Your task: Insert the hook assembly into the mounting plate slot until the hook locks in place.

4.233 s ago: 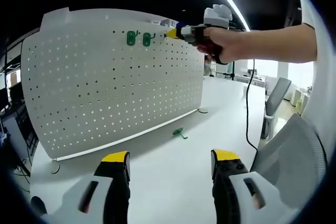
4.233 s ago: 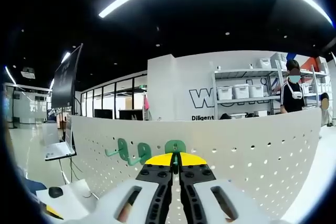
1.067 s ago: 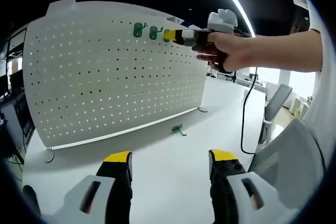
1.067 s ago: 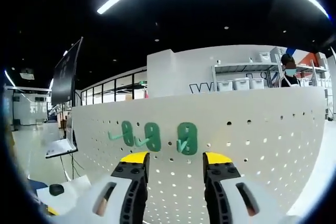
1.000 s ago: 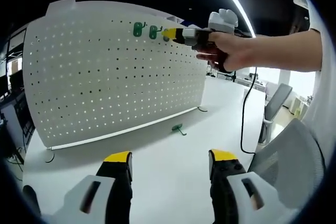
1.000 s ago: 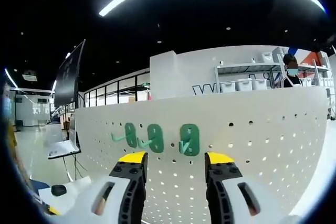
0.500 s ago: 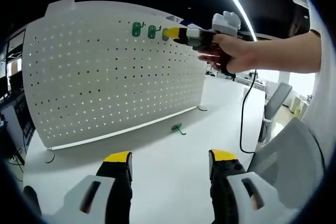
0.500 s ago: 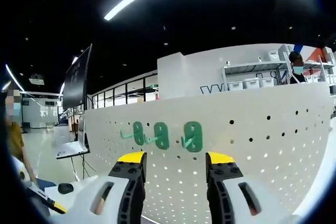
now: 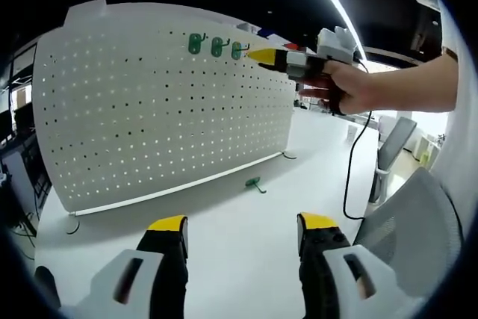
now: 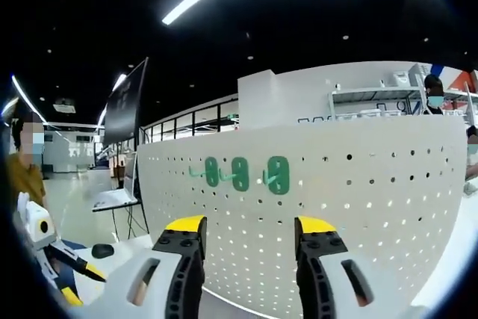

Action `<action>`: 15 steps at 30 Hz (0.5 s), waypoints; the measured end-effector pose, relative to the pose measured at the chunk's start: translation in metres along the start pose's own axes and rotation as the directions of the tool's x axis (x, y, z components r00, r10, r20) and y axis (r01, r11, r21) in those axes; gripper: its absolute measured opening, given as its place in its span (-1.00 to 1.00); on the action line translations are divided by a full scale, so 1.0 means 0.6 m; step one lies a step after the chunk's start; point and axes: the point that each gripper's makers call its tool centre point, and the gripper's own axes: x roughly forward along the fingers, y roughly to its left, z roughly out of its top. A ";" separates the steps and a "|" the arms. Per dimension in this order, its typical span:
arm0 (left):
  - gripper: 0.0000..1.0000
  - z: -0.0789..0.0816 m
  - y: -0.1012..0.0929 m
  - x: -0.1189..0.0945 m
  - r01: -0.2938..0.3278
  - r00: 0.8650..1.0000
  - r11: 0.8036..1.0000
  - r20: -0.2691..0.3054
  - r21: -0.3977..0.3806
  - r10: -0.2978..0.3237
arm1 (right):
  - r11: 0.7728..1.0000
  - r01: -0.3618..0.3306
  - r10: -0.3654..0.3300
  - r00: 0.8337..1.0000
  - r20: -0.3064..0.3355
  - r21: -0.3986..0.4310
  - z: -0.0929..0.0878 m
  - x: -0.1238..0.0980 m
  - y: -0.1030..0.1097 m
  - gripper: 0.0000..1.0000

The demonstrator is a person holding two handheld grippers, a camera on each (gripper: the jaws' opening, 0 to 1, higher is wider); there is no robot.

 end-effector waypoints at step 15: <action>0.22 -0.001 0.000 0.001 0.000 1.000 1.000 0.002 0.002 0.000 | 1.000 -0.022 0.023 0.998 -0.059 0.011 -0.045 -0.053 0.011 -0.07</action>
